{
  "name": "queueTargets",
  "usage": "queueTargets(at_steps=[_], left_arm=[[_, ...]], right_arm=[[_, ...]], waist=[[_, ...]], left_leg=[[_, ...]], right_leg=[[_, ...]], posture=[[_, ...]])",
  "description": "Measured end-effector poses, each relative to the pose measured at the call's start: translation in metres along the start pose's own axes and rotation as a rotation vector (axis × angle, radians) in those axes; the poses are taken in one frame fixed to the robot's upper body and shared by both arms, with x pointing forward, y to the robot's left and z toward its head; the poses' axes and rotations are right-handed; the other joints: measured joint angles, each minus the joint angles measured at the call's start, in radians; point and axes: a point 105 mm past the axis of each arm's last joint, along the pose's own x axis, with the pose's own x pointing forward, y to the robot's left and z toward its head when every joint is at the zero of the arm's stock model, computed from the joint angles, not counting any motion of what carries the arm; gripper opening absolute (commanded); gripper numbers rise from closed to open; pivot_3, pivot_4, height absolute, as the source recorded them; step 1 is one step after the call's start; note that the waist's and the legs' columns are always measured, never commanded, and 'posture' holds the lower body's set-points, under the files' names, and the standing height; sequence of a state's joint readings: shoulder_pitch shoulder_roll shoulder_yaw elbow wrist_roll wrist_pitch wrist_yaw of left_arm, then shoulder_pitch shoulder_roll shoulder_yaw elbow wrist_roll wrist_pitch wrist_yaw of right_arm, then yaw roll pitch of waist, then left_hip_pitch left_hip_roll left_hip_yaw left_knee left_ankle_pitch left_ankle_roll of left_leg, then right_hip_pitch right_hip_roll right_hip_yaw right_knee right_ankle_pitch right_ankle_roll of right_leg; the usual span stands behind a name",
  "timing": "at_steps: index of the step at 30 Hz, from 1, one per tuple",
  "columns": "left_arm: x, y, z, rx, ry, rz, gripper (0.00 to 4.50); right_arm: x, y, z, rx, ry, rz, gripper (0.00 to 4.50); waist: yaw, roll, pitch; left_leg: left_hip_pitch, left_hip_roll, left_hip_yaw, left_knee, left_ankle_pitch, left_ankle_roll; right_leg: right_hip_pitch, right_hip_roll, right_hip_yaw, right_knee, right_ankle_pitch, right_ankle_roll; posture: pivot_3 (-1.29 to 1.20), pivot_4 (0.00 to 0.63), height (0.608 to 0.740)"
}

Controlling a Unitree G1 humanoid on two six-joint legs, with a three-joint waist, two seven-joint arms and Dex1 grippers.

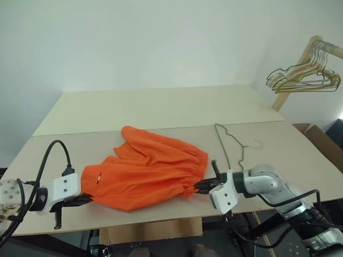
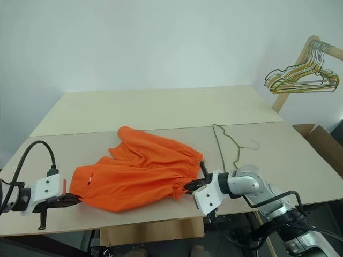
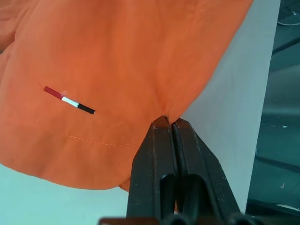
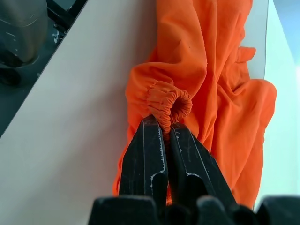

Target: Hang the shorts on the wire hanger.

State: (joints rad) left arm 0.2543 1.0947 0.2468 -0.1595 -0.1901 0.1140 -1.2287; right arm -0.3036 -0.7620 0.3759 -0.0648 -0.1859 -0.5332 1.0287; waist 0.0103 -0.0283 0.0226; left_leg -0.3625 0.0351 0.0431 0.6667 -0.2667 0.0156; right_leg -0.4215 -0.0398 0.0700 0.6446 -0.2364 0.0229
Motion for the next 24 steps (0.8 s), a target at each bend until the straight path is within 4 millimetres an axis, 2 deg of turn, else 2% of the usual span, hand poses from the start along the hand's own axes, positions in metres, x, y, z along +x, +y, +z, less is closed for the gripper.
queueTargets(at_steps=[3, 7, 15, 20, 24], left_arm=[[0.0, 0.0, 0.0, 0.0, 0.001, 0.001, 0.0], [0.004, -0.001, 0.001, -0.003, -0.015, 0.003, 0.0], [0.01, -0.003, 0.006, -0.007, -0.036, -0.003, 0.0], [0.013, -0.005, 0.006, -0.013, -0.042, -0.004, 0.0], [0.015, -0.005, 0.007, -0.012, -0.049, -0.01, 0.0]], right_arm=[[-0.002, 0.007, -0.001, 0.001, -0.005, 0.044, 0.85], [-0.004, 0.011, -0.003, 0.028, 0.005, 0.077, 2.2], [-0.004, 0.014, 0.013, 0.067, -0.032, 0.076, 2.2], [-0.001, 0.027, 0.018, 0.11, -0.003, 0.072, 2.2], [0.004, 0.024, 0.02, 0.132, 0.045, 0.026, 2.2]], waist=[[0.001, 0.0, 0.0], [0.001, 0.0, 0.0], [0.002, 0.0, 0.0], [0.002, 0.0, 0.0], [0.0, 0.0, 0.0]], left_leg=[[0.0, 0.0, 0.0, 0.0, 0.0, 0.0], [0.002, 0.0, 0.0, 0.0, 0.0, 0.0], [0.001, 0.0, 0.0, 0.0, 0.0, 0.0], [0.001, 0.0, 0.0, 0.0, 0.0, 0.0], [0.002, 0.0, 0.001, 0.0, 0.0, 0.0]], right_leg=[[0.0, 0.0, 0.0, 0.0, 0.0, 0.001], [0.001, 0.0, 0.0, 0.001, 0.0, 0.001], [0.001, 0.0, 0.0, 0.001, -0.001, 0.001], [0.001, 0.0, 0.0, 0.001, -0.001, 0.001], [0.001, 0.0, 0.0, 0.002, -0.001, 0.001]], posture=[[0.08, 0.0, 0.74], [0.08, 0.0, 0.74], [0.07, 0.0, 0.74], [0.06, 0.0, 0.74], [0.05, 0.0, 0.74]])
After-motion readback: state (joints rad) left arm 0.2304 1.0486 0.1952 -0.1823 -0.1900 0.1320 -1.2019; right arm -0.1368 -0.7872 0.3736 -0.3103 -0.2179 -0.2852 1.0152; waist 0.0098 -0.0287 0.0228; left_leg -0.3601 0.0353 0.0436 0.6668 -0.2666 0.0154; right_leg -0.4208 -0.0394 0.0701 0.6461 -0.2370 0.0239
